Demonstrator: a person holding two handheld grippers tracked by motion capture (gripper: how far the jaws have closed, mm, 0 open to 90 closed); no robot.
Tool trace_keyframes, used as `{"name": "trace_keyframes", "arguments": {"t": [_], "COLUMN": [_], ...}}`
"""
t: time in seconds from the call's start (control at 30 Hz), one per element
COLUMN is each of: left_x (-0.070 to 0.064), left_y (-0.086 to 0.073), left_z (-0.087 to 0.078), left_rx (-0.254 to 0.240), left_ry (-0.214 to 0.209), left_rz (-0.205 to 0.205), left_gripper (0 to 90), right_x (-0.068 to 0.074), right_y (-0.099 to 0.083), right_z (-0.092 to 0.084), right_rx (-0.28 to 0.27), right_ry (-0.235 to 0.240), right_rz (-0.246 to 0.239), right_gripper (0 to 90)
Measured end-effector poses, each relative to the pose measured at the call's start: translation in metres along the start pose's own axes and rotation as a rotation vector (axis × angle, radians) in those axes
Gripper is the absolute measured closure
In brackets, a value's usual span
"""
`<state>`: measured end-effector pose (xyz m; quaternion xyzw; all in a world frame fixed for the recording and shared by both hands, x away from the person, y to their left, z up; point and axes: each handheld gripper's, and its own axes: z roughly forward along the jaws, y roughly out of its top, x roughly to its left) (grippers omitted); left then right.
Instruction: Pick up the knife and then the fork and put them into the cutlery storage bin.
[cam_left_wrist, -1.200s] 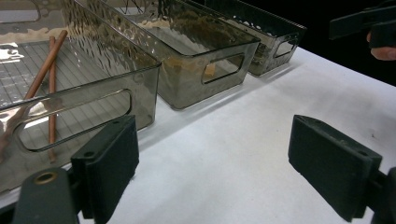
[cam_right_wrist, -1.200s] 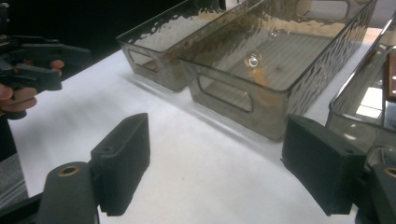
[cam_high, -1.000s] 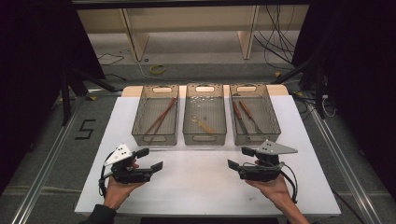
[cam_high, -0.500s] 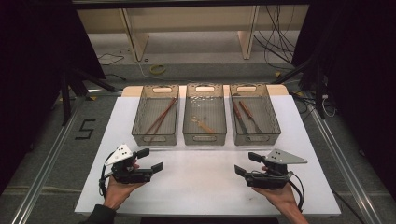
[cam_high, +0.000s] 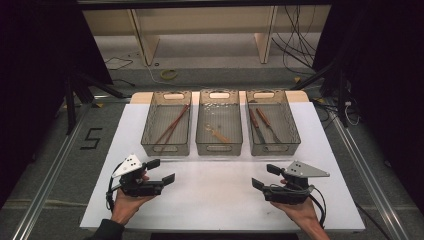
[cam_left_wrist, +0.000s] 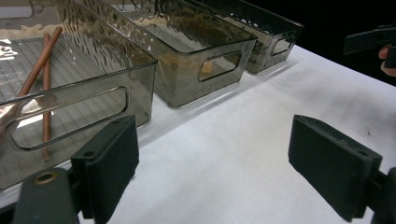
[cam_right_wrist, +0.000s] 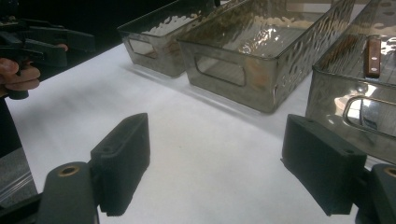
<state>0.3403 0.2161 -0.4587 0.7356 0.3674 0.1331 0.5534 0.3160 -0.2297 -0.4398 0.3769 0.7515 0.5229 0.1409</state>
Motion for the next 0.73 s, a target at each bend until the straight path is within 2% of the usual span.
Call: {"name": "trace_keyframes", "arguments": {"t": [0.73], "left_x": [0.0002], "left_y": [0.0001], "left_z": [-0.0001], "left_rx": [0.000], "left_ry": [0.002], "left_rz": [-0.001], "left_gripper": [15.7], "right_x": [0.0003], "right_y": [-0.0007], "right_z": [0.0010], "right_rx": [0.002], "right_ry": [0.000], "right_rz": [-0.001], "right_gripper": [24.2]}}
